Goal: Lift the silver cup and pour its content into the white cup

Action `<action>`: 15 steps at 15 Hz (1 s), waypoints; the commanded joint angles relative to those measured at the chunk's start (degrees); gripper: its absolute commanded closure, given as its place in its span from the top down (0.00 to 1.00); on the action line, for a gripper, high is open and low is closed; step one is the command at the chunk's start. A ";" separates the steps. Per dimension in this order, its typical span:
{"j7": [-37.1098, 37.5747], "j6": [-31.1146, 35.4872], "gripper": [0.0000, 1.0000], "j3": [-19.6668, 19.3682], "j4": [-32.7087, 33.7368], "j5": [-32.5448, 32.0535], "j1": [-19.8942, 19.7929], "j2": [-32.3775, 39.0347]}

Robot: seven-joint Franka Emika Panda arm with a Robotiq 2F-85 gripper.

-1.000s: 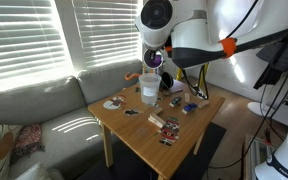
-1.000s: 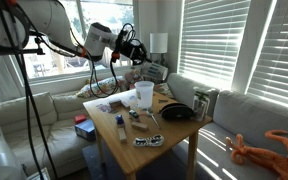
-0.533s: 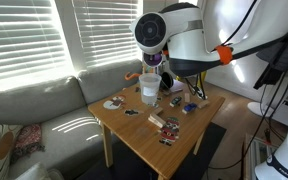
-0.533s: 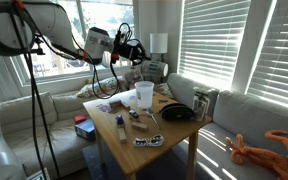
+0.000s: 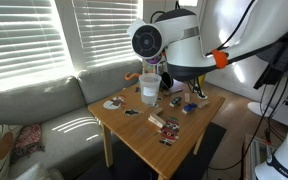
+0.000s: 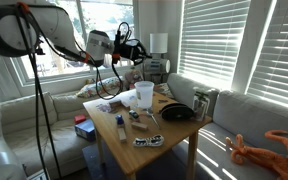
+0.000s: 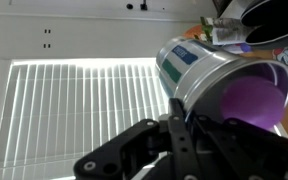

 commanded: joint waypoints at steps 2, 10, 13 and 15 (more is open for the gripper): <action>-2.18 -2.11 0.01 0.24 0.64 -4.27 0.75 0.98; -2.07 -1.40 0.01 0.24 0.75 -2.46 0.18 0.62; -1.23 -0.98 0.01 -0.12 0.82 2.01 -0.78 -0.85; -0.06 -0.58 0.01 -0.76 0.48 8.06 -1.98 -3.22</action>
